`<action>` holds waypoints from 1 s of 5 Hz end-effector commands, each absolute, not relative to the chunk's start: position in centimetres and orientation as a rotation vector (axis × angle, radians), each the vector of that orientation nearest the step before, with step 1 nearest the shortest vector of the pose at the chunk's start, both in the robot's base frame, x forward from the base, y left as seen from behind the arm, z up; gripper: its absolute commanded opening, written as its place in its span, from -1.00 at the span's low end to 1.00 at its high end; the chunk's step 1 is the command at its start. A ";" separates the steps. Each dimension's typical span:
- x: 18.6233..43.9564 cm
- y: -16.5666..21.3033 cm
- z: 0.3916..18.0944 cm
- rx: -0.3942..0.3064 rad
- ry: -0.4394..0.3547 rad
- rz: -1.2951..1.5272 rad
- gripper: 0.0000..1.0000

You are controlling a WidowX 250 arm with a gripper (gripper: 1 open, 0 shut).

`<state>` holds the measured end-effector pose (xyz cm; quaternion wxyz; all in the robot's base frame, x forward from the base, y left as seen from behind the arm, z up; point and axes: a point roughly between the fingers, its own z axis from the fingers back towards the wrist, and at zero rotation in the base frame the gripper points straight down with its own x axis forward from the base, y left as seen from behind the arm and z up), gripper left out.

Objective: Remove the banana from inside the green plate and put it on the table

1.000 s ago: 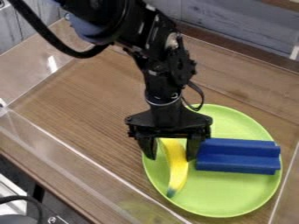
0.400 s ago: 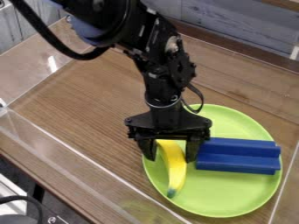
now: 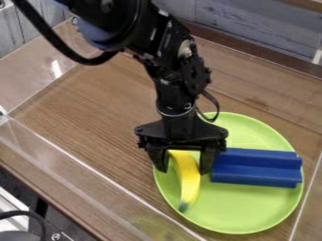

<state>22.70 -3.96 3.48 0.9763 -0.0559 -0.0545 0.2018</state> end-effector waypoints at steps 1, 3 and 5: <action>22.9 -4.3 3.8 -0.119 -0.125 0.387 1.00; 22.9 -4.4 3.7 -0.119 -0.128 0.376 1.00; 23.0 -4.4 3.7 -0.116 -0.132 0.365 1.00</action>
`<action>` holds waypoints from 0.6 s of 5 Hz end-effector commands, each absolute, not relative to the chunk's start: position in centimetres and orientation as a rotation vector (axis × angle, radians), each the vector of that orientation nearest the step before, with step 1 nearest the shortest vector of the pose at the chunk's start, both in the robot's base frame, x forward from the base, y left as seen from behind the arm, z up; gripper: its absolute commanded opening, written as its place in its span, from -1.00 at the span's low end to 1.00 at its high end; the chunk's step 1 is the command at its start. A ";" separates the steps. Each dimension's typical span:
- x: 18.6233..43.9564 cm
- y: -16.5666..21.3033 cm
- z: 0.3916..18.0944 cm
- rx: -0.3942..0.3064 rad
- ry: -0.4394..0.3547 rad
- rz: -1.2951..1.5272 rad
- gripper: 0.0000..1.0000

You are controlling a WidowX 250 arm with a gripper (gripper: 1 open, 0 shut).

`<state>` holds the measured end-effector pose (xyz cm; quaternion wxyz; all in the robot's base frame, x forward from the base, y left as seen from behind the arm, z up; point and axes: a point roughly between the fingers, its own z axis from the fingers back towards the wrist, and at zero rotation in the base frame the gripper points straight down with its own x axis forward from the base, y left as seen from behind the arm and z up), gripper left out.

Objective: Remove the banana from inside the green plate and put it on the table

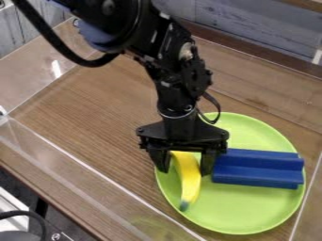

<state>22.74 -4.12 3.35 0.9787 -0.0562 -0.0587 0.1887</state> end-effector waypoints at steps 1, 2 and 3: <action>23.0 -4.3 3.6 -0.114 -0.134 0.360 1.00; 22.8 -4.5 3.1 -0.113 -0.131 0.375 1.00; 22.7 -4.7 2.8 -0.112 -0.131 0.391 -1.00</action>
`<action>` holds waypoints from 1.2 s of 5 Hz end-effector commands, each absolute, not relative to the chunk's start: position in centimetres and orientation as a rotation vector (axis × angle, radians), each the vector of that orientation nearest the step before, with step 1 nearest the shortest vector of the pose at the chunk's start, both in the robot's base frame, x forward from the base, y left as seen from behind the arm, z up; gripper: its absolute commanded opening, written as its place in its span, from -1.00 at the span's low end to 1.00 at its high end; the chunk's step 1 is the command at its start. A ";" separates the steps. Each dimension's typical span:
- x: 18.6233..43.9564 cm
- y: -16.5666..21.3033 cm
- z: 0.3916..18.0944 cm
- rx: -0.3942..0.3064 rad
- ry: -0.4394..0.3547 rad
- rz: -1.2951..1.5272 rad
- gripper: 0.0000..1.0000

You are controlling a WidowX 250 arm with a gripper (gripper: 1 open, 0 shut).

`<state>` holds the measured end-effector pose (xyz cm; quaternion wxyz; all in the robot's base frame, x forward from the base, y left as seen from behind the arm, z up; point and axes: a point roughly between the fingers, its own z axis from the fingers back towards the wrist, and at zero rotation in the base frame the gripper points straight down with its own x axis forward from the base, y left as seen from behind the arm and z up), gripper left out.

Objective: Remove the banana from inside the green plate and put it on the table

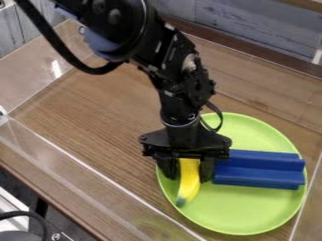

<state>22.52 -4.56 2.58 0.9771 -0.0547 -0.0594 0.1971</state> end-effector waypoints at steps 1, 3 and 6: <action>22.7 -4.7 2.8 -0.110 -0.131 0.397 -1.00; 22.2 -4.6 2.7 -0.089 -0.128 0.399 -1.00; 21.7 -4.4 2.5 -0.058 -0.123 0.396 -1.00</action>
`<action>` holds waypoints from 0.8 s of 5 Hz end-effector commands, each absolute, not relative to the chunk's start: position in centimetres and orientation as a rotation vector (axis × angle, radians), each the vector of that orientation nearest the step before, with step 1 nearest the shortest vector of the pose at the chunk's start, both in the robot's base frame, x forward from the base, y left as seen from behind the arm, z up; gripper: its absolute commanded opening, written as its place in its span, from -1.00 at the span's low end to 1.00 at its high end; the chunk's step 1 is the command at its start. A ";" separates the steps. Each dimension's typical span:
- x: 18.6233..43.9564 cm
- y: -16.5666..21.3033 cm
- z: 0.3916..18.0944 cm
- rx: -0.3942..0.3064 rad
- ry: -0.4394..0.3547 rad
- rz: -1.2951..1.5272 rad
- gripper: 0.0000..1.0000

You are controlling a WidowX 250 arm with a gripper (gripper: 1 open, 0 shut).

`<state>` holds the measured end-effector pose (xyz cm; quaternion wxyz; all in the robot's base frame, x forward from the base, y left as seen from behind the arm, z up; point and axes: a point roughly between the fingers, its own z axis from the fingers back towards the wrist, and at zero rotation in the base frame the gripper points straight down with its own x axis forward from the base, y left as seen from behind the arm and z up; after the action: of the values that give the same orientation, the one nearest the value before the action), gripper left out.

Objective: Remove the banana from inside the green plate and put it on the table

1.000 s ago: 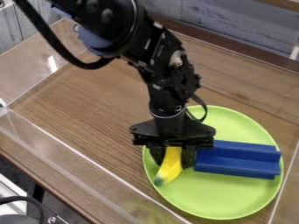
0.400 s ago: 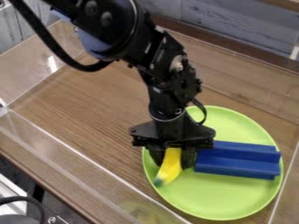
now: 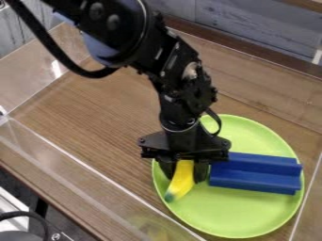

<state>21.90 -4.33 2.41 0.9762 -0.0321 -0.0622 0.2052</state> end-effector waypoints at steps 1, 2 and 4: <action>21.6 -4.3 2.5 -0.049 -0.123 0.394 -1.00; 21.5 -4.2 2.4 -0.041 -0.123 0.393 -1.00; 21.3 -4.0 2.3 -0.026 -0.123 0.391 -1.00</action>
<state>21.54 -4.08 2.21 0.9773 -0.0176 -0.0626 0.2015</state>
